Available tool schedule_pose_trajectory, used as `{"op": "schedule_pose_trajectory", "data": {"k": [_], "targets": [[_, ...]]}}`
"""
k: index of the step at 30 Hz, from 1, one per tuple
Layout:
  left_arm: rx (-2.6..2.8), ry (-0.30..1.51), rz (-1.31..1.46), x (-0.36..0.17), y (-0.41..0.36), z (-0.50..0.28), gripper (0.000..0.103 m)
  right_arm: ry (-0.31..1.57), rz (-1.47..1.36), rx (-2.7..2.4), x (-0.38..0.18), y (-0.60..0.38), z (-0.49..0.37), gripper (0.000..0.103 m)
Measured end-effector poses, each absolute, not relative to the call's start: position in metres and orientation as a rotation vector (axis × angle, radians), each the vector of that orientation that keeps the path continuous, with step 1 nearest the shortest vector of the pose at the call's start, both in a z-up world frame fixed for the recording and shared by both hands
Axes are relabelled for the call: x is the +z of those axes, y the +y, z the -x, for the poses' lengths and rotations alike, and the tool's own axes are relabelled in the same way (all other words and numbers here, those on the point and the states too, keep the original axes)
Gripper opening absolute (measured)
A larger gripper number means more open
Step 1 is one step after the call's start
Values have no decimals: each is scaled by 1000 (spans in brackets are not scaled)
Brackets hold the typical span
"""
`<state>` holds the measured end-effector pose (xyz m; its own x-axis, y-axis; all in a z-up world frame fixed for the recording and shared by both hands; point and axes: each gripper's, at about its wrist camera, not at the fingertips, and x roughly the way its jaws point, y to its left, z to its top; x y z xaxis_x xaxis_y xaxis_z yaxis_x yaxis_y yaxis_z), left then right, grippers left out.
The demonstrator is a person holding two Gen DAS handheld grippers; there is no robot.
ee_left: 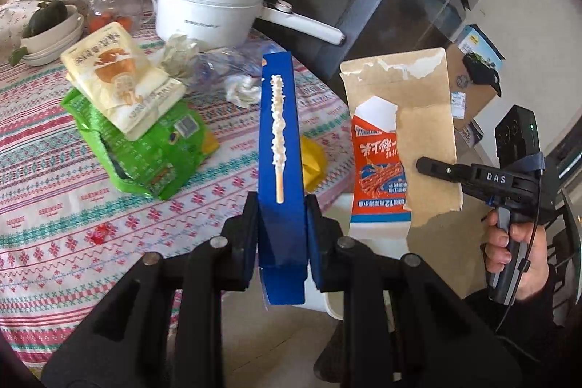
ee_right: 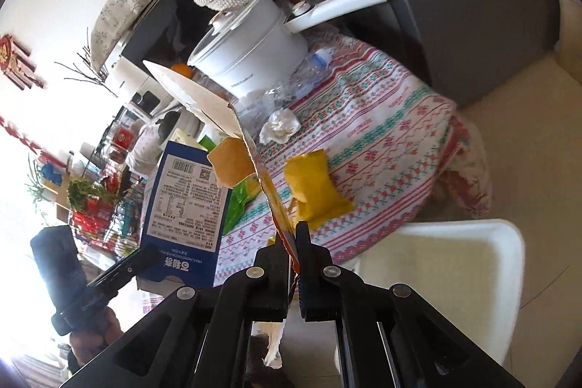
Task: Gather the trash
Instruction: 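Carry the blue box and paper bag to the white bin and release both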
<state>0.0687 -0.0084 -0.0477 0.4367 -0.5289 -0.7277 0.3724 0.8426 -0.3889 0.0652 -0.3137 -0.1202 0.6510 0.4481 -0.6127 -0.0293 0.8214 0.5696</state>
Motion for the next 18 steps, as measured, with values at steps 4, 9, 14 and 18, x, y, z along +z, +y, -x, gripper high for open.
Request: {"op": "schedule_pose_trajectory", "data": {"k": [4, 9, 14, 18], "targets": [[-695, 1034, 123, -58, -53, -56, 26, 800, -555, 204, -123, -351, -40, 5], [-807, 1133, 2, -87, -112, -37, 26, 832, -554, 97, -144, -393, -14, 5], [-834, 1185, -75, -112, -153, -33, 26, 862, -535, 25, -162, -418, 5, 5], [-854, 1210, -100, -130, -172, -36, 28, 883, -530, -12, -173, -431, 13, 5]]}}
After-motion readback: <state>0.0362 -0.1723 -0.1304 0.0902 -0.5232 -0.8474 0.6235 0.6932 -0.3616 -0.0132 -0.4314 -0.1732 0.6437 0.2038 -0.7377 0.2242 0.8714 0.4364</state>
